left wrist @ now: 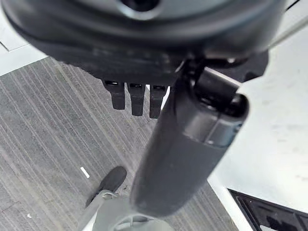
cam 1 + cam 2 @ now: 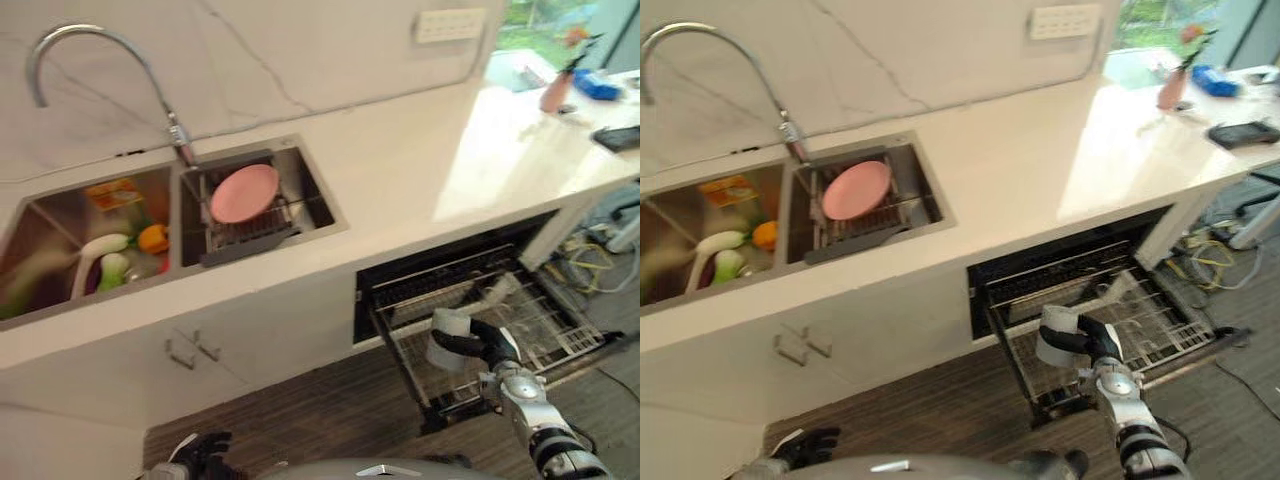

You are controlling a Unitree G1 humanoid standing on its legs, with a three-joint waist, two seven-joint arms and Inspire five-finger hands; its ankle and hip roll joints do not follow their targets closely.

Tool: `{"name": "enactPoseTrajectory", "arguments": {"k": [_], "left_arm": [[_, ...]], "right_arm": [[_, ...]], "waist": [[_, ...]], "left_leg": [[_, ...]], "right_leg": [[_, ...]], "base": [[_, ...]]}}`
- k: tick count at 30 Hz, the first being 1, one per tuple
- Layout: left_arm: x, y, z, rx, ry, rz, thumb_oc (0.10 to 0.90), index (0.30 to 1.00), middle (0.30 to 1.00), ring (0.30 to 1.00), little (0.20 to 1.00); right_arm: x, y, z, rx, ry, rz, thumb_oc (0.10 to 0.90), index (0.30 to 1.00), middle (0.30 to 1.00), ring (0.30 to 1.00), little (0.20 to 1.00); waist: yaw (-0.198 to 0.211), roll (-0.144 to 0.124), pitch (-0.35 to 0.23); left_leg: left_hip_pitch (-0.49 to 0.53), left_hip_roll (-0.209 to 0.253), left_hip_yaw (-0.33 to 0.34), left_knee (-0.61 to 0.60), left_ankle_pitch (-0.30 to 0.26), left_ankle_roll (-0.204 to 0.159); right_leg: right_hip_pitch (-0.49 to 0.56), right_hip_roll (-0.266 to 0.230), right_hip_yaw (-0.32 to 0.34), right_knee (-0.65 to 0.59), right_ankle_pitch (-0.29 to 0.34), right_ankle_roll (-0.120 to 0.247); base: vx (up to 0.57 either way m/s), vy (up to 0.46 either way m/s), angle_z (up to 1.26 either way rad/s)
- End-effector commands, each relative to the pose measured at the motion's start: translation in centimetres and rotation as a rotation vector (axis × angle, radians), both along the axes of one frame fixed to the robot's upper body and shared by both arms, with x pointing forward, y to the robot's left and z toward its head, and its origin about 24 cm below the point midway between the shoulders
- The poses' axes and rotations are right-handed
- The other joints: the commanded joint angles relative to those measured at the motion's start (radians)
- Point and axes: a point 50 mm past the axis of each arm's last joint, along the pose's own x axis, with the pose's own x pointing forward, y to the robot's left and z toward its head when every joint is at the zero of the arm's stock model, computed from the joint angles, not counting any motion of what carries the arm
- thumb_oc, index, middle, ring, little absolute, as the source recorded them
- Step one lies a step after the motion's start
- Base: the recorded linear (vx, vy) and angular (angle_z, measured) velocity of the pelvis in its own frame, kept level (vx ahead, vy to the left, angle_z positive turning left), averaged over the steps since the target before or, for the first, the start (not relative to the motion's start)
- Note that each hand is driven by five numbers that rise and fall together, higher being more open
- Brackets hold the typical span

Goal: Place the dishes in the dishwasher.

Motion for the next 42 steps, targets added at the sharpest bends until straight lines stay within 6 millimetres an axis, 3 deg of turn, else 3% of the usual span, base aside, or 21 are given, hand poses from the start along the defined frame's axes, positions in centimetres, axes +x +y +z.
{"name": "enactPoseTrajectory", "arguments": {"k": [1, 2, 4, 7, 13, 14, 15, 16, 17, 19, 23, 28, 33, 36, 37, 38, 42], "left_arm": [[2.6, 1.0, 1.6, 0.032, -0.13, -0.036, 0.8, 0.9, 0.9, 0.9, 0.9], [3.0, 0.9, 1.8, 0.035, -0.143, -0.071, 0.8, 0.9, 0.9, 0.9, 0.9], [3.6, 1.0, 2.1, 0.043, -0.157, -0.089, 0.8, 0.9, 0.9, 0.9, 0.9], [4.4, 1.6, 2.6, 0.083, -0.18, -0.092, 0.8, 0.9, 0.9, 0.9, 0.9], [3.6, 1.7, 2.3, 0.109, -0.138, -0.154, 0.8, 0.9, 0.9, 0.9, 0.9], [3.3, 1.9, 2.2, 0.114, -0.133, -0.14, 0.8, 0.9, 0.9, 0.9, 0.9], [3.2, 2.0, 2.2, 0.115, -0.132, -0.131, 0.8, 0.9, 0.9, 0.9, 0.9], [3.1, 1.9, 2.1, 0.114, -0.13, -0.13, 0.8, 0.9, 0.9, 0.9, 0.9], [2.9, 2.1, 2.1, 0.117, -0.124, -0.118, 0.8, 0.9, 0.9, 0.9, 0.9], [2.7, 2.0, 1.8, 0.121, -0.111, -0.103, 0.8, 0.9, 0.9, 0.9, 0.9], [2.9, 1.8, 1.5, 0.141, -0.112, -0.048, 0.8, 0.9, 0.9, 0.9, 0.9], [2.8, 1.1, 0.7, 0.145, -0.095, 0.05, 0.8, 0.9, 0.9, 0.9, 0.9], [2.2, 0.1, 0.0, 0.125, -0.076, 0.126, 0.8, 0.9, 0.9, 0.9, 0.9], [1.3, -0.8, -0.7, 0.093, -0.053, 0.266, 0.8, 0.9, 0.9, 0.9, 0.9], [1.2, -0.8, -0.7, 0.093, -0.052, 0.265, 0.8, 0.9, 0.9, 0.9, 0.9], [1.2, -1.2, -0.9, 0.081, -0.051, 0.291, 0.8, 0.9, 0.9, 0.9, 0.9], [0.7, -1.7, -1.2, 0.065, -0.029, 0.299, 0.8, 0.9, 0.9, 0.9, 0.9]], "right_arm": [[8.0, 0.8, 6.9, -0.038, -0.304, 0.057, 0.4, 0.3, 0.3, 0.3, 0.3], [8.4, 1.2, 6.5, -0.058, -0.265, 0.067, 0.4, 0.3, 0.3, 0.3, 0.3], [9.0, 1.5, 6.8, -0.076, -0.261, 0.08, 0.4, 0.3, 0.3, 0.3, 0.3], [9.9, 1.9, 7.0, -0.103, -0.242, 0.06, 0.4, 0.3, 0.3, 0.3, 0.3], [10.8, 1.9, 8.0, -0.195, -0.245, 0.105, 0.4, 0.3, 0.3, 0.3, 0.3], [10.7, 2.0, 7.8, -0.22, -0.227, 0.128, 0.445, 0.368, 0.368, 0.368, 0.368], [10.5, 2.1, 7.5, -0.227, -0.211, 0.144, 0.582, 0.573, 0.573, 0.573, 0.573], [10.5, 2.2, 7.4, -0.228, -0.21, 0.145, 0.775, 0.862, 0.862, 0.862, 0.862], [10.2, 2.3, 6.9, -0.231, -0.184, 0.158, 0.8, 0.9, 0.9, 0.9, 0.9], [9.8, 2.5, 6.1, -0.245, -0.144, 0.175, 0.8, 0.9, 0.9, 0.9, 0.9], [9.8, 5.0, 5.5, -0.23, -0.159, 0.239, 0.8, 0.9, 0.9, 0.9, 0.9], [10.4, 6.7, 7.7, -0.189, -0.337, 0.28, 0.8, 0.9, 0.9, 0.9, 0.9], [9.3, 5.8, 9.6, -0.188, -0.47, 0.254, 0.8, 0.9, 0.9, 0.9, 0.9], [5.9, 3.4, 11.4, -0.197, -0.605, 0.194, 0.8, 0.9, 0.9, 0.9, 0.9], [5.8, 3.4, 11.4, -0.197, -0.603, 0.193, 0.8, 0.9, 0.9, 0.9, 0.9], [4.6, 2.8, 11.8, -0.191, -0.645, 0.163, 0.8, 0.9, 0.9, 0.9, 0.9], [2.9, 2.4, 12.5, -0.147, -0.707, 0.109, 0.8, 0.9, 0.9, 0.9, 0.9]], "waist": [[0.048, -0.021, 0.061], [0.073, -0.042, 0.069], [0.078, -0.05, 0.076], [0.124, -0.065, 0.12], [0.152, -0.054, 0.138], [0.152, -0.049, 0.138], [0.149, -0.046, 0.134], [0.148, -0.045, 0.132], [0.146, -0.044, 0.126], [0.138, -0.042, 0.115], [0.115, -0.049, 0.086], [0.065, -0.071, 0.058], [0.023, -0.084, 0.044], [-0.038, -0.085, 0.044], [-0.037, -0.085, 0.043], [-0.066, -0.083, 0.048], [-0.1, -0.089, 0.053]], "left_leg": [[0.133, 0.07, 0.049, -0.149, 0.084, -0.069], [0.124, 0.069, 0.049, -0.17, 0.096, -0.071], [0.11, 0.075, 0.041, -0.176, 0.106, -0.081], [0.034, 0.126, 0.034, -0.163, 0.158, -0.126], [-0.027, 0.158, 0.03, -0.143, 0.202, -0.155], [-0.035, 0.16, 0.029, -0.141, 0.208, -0.157], [-0.039, 0.161, 0.028, -0.141, 0.21, -0.158], [-0.041, 0.162, 0.028, -0.141, 0.211, -0.158], [-0.045, 0.162, 0.026, -0.139, 0.212, -0.159], [-0.046, 0.162, 0.028, -0.141, 0.211, -0.158], [-0.037, 0.159, 0.038, -0.141, 0.203, -0.157], [-0.004, 0.142, 0.051, -0.144, 0.181, -0.146], [0.037, 0.12, 0.066, -0.136, 0.141, -0.128], [0.081, 0.092, 0.074, -0.114, 0.098, -0.098], [0.081, 0.091, 0.074, -0.115, 0.098, -0.098], [0.102, 0.071, 0.071, -0.12, 0.087, -0.079], [0.135, 0.018, 0.06, -0.162, 0.08, -0.046]], "right_leg": [[0.015, 0.105, 0.058, -0.031, -0.1, 0.097], [0.034, 0.124, 0.012, -0.079, -0.115, 0.093], [0.037, 0.147, 0.014, -0.118, -0.12, 0.09], [0.036, 0.201, 0.033, -0.246, -0.119, 0.085], [0.042, 0.253, 0.019, -0.316, -0.13, 0.062], [0.041, 0.26, 0.018, -0.319, -0.136, 0.055], [0.039, 0.261, 0.017, -0.321, -0.138, 0.051], [0.038, 0.262, 0.017, -0.321, -0.139, 0.05], [0.035, 0.265, 0.019, -0.322, -0.142, 0.046], [0.034, 0.267, 0.016, -0.322, -0.149, 0.041], [0.032, 0.27, 0.023, -0.317, -0.153, 0.031], [0.036, 0.263, 0.04, -0.304, -0.148, 0.031], [0.046, 0.239, 0.052, -0.267, -0.142, 0.04], [0.034, 0.184, 0.083, -0.149, -0.147, 0.059], [0.034, 0.182, 0.084, -0.147, -0.147, 0.059], [0.028, 0.159, 0.098, -0.103, -0.126, 0.072], [0.005, 0.117, 0.143, -0.06, -0.047, 0.107]], "base": [[0.0, 0.0, 0.0], [-0.02, -0.068, -0.04], [-0.11, -0.15, 0.0], [-0.15, -0.213, 0.21], [-0.07, -0.089, -0.06], [0.0, 0.0, 0.0], [-0.01, -0.019, -0.05], [0.01, -0.01, -0.06], [0.02, -0.007, -0.07], [0.03, -0.004, -0.02], [0.02, 0.005, -0.01], [0.04, 0.047, -0.1], [0.04, 0.073, -0.11], [0.11, 0.199, -0.05], [0.09, 0.224, 0.03], [0.07, 0.229, -0.04], [0.02, 0.227, -0.11]]}}
